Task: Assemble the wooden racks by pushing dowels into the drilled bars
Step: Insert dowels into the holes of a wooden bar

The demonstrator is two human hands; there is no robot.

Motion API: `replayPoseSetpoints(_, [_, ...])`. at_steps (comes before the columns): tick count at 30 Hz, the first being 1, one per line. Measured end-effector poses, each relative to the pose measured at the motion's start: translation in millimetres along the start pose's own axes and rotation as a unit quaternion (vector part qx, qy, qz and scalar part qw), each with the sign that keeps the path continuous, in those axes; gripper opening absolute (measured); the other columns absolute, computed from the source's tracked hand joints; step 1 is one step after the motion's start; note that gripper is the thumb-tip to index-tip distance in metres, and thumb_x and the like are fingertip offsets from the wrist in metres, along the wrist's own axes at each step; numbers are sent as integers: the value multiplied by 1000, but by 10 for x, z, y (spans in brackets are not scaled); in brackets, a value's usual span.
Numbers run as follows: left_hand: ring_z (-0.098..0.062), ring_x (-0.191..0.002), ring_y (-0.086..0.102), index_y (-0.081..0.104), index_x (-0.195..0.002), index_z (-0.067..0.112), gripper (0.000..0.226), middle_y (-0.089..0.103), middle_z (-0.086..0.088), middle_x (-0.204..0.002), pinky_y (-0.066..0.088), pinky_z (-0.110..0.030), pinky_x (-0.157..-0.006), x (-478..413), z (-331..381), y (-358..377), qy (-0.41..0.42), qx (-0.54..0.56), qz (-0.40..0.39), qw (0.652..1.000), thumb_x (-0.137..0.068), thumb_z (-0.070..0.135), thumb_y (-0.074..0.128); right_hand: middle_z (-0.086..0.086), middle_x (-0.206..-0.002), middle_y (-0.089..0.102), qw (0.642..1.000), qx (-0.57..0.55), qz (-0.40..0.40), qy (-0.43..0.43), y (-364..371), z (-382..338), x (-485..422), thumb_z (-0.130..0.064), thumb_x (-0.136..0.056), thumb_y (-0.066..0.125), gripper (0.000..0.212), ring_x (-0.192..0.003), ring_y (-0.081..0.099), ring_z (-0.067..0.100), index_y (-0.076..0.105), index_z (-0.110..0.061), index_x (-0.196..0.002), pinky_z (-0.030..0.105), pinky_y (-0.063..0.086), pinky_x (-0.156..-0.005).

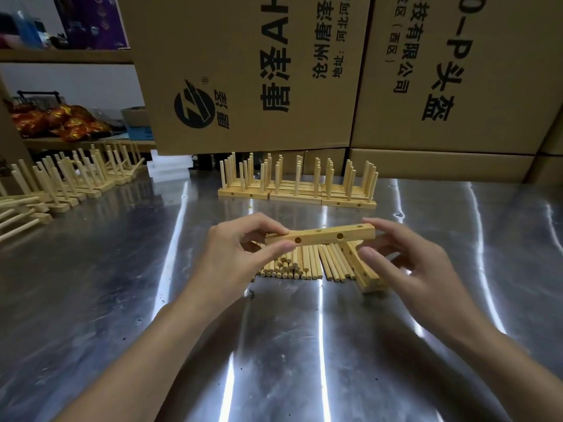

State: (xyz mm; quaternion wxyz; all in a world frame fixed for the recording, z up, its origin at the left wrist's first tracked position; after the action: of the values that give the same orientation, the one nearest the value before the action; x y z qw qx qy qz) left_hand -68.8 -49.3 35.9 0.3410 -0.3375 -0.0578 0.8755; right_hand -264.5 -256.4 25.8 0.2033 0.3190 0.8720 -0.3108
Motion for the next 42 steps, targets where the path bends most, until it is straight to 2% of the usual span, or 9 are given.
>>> replayPoseSetpoints(8, [-24,-103,75,71,-107,15,36,77,4,-104,62,-34,-84,-16,78,0,75,-6,28,997,-78,10,93,-8,-95,72,998,-13,40,-49,-79,-30,-12,-24,-90,79,29,-85,68,15,76,-29,-118,14,50,-66])
replayPoseSetpoints(13, [-11,-111,72,72,-117,24,41,77,14,-110,61,-41,-80,-56,104,-112,70,-72,2,995,-81,17,91,-10,-105,71,998,41,35,-44,-140,-34,-50,-36,-88,78,28,-95,66,17,77,-31,-115,26,54,-71])
replayPoseSetpoints(16, [10,-92,60,78,-107,46,36,70,25,-103,46,-30,-69,-77,15,-238,-10,-174,-76,982,-76,38,93,-17,-129,61,987,155,-31,-32,-203,5,-56,-58,-80,75,31,-123,52,10,79,-39,-104,26,45,-95])
replayPoseSetpoints(19, [7,-98,53,79,-96,49,30,67,24,-99,39,-25,-80,-78,-68,-260,-53,-226,-158,960,-71,47,96,-22,-148,44,966,214,-144,-16,-186,37,-18,-70,-75,72,31,-145,27,3,78,-47,-96,38,30,-118])
replayPoseSetpoints(24, [3,-104,48,72,-94,44,25,60,20,-98,47,-33,-93,11,-70,-121,-59,-318,-254,911,-75,55,85,-25,-162,28,913,324,-249,9,-115,61,21,-71,-78,77,25,-157,8,4,74,-54,-95,49,20,-125])
replayPoseSetpoints(28, [-4,-66,44,50,-69,27,16,49,13,-68,41,-26,-66,-34,93,-232,15,-148,-14,989,-78,30,63,-7,-114,67,978,190,21,-80,-251,-100,-25,-48,-91,65,31,-120,57,15,74,-22,-77,39,42,-102])
replayPoseSetpoints(32, [-7,-52,37,39,-61,24,40,39,13,-54,32,-18,-52,-26,30,-181,36,-141,144,979,-85,5,65,7,-71,57,968,165,178,-69,-350,-47,-65,-16,-93,59,32,-76,53,30,57,-3,-64,44,42,-69])
replayPoseSetpoints(37, [-11,-90,56,66,-95,27,10,62,16,-90,49,-36,-78,12,-327,-54,59,-335,35,940,-93,28,77,-2,-66,55,964,242,105,-34,-170,194,9,-5,-91,68,38,-71,52,17,52,-18,-58,25,38,-63])
replayPoseSetpoints(42, [-3,-136,41,60,-146,40,58,58,22,-143,43,-45,-110,-4,-521,34,10,-371,-77,925,-91,59,67,-3,-66,58,971,209,112,-19,-149,334,9,-34,-88,52,33,-74,55,17,54,-21,-57,31,41,-67])
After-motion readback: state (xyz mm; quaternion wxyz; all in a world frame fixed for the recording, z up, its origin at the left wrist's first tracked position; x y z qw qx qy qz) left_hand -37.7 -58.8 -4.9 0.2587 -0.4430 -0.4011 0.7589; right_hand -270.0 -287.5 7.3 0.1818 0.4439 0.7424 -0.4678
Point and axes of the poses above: each hand's wrist, its own x-axis away from the middle knuckle, its own y-axis out of the palm, z = x × y, the point moved 1 cm from there along -x, towards the middle knuckle
